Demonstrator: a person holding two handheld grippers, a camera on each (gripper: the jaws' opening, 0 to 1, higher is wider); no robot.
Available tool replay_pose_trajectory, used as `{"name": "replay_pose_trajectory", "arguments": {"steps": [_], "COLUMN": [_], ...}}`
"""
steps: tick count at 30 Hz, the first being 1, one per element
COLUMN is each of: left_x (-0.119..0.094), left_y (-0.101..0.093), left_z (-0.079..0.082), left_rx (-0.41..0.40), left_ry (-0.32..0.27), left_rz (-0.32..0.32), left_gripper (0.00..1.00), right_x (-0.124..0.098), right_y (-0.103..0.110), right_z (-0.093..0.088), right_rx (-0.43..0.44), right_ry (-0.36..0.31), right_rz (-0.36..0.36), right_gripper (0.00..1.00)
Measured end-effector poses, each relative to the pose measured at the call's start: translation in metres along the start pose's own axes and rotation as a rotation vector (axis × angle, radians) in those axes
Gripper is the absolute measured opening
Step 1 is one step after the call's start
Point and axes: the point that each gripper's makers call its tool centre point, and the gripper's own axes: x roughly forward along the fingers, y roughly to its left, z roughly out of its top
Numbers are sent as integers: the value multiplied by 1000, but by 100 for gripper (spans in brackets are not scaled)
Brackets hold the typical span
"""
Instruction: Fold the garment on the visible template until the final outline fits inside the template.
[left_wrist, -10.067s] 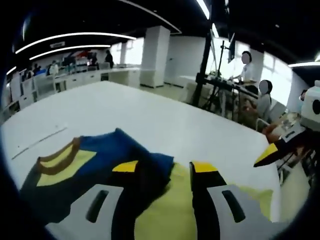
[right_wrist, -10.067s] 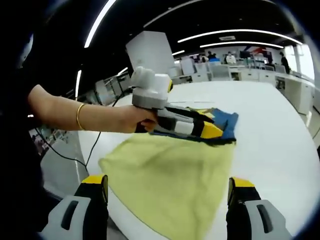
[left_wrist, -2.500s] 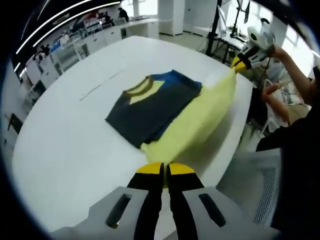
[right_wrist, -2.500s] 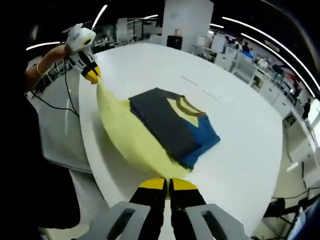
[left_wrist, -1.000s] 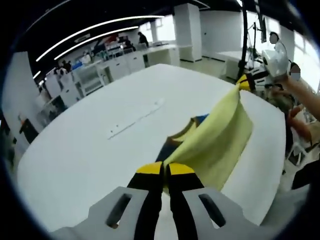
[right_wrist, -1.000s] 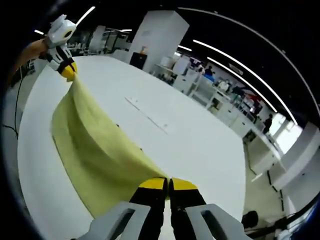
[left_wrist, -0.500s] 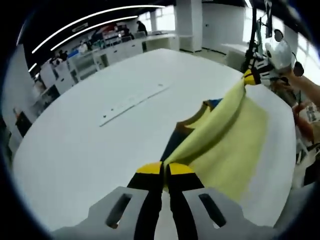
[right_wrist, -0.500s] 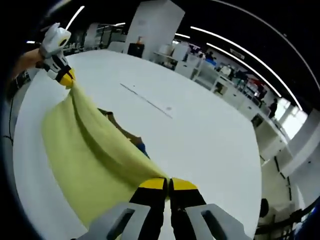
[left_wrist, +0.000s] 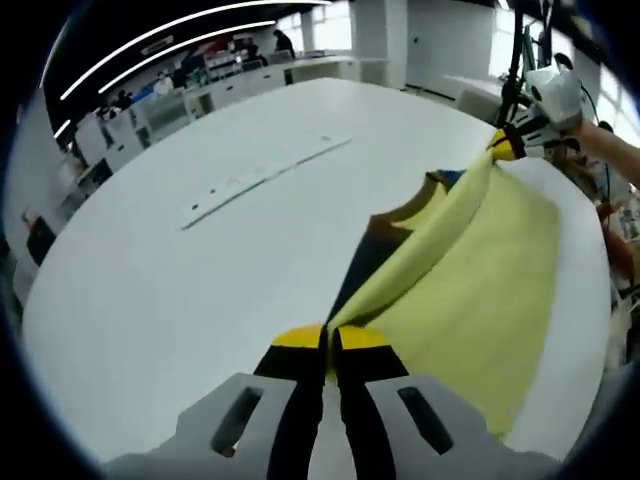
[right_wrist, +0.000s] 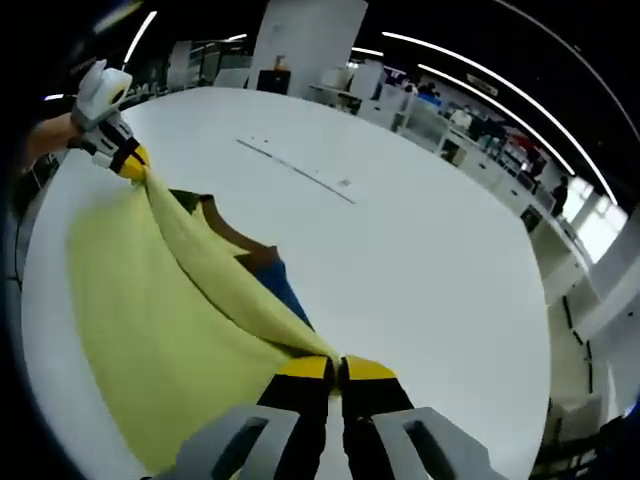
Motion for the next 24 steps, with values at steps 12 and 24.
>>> {"name": "replay_pose_trajectory", "arguments": {"steps": [12,24], "left_x": [1,-10], "left_y": [7,-2], "left_z": [-7,-5], "left_rx": [9,243], "left_ry": [-8,-40], "left_rz": [15,8], "left_gripper": [8,30], "right_x": [8,-2], "right_y": [1,10], "right_z": [-9,-6], "right_rx": [5,-103], "right_ry": [26,-5], "right_rz": [31,93], "right_gripper": [4,33]}}
